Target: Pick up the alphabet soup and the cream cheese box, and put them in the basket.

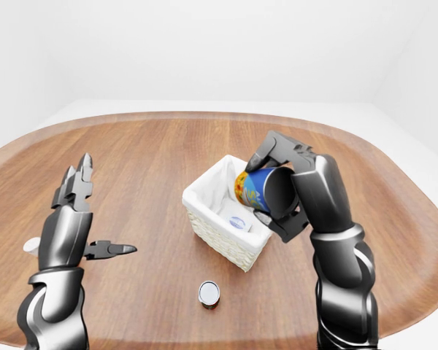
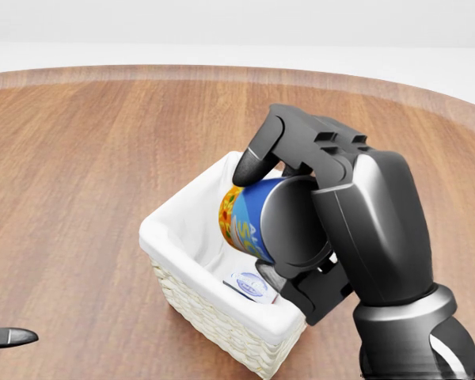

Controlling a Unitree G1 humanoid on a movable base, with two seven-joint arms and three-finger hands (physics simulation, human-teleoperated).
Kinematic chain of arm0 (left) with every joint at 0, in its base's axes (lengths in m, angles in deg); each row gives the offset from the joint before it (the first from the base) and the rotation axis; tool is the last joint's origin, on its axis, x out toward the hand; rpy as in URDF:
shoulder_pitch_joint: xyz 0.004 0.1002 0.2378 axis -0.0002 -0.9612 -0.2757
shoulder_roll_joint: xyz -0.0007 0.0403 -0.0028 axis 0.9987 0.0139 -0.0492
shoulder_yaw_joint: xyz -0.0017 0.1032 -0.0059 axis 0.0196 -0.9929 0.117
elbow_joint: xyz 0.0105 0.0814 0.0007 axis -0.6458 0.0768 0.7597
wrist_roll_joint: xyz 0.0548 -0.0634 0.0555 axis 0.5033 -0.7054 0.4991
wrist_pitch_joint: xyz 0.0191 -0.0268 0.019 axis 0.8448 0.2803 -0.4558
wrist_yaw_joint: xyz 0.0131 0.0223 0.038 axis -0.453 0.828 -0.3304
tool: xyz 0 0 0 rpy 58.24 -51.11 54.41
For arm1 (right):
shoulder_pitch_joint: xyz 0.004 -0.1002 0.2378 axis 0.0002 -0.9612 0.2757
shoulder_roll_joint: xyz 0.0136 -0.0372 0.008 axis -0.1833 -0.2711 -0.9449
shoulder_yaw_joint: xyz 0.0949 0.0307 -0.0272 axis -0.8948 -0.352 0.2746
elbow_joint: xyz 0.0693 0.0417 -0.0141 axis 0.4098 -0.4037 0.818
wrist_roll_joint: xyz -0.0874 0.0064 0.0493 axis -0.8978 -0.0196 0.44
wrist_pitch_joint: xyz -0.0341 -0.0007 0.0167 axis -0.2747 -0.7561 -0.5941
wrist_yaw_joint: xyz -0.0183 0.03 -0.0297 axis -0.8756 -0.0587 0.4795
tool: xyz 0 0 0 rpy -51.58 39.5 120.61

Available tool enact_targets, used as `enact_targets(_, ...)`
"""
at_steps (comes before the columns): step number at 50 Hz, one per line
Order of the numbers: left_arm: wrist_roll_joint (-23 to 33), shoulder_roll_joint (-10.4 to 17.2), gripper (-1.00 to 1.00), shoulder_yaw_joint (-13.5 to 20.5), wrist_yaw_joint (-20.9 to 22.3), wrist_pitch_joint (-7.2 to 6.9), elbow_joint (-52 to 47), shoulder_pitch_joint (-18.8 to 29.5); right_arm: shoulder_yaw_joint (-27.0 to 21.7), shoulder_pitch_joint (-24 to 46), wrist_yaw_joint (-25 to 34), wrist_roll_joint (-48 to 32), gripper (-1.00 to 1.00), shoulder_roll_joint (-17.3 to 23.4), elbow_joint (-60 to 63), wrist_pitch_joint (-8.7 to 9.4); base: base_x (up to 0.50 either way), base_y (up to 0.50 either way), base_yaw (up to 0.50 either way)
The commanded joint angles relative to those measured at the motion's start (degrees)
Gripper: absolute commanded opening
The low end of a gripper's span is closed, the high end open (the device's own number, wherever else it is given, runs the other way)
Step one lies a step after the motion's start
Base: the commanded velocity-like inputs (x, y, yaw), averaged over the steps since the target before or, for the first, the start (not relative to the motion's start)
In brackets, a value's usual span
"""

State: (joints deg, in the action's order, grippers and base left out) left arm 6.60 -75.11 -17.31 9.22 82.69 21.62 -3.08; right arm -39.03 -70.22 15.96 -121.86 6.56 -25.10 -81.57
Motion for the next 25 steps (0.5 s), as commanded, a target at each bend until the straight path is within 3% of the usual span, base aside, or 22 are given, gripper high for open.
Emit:
enact_targets(1, -0.3, 0.1, 1.0, -0.5, -1.6, 0.0, 0.9, 0.0, -1.0, 7.6, -6.2, -3.6, -1.0, -0.1, -15.8, 0.0, 0.0, 0.0, 0.0)
enact_targets(18, 0.8, 0.0, 1.0, -0.7, -1.5, 0.0, 1.5, -0.2, -1.1, 20.0, -4.2, -10.1, -1.0, -1.7, -29.6, 0.0, 0.0, 0.0, 0.0)
enact_targets(25, 0.4, 0.2, 1.0, -0.9, -1.0, 0.0, 1.5, 0.1, -3.1, 25.9, -7.4, -9.1, -1.0, 0.3, -41.9, 0.0, 0.0, 0.0, 0.0)
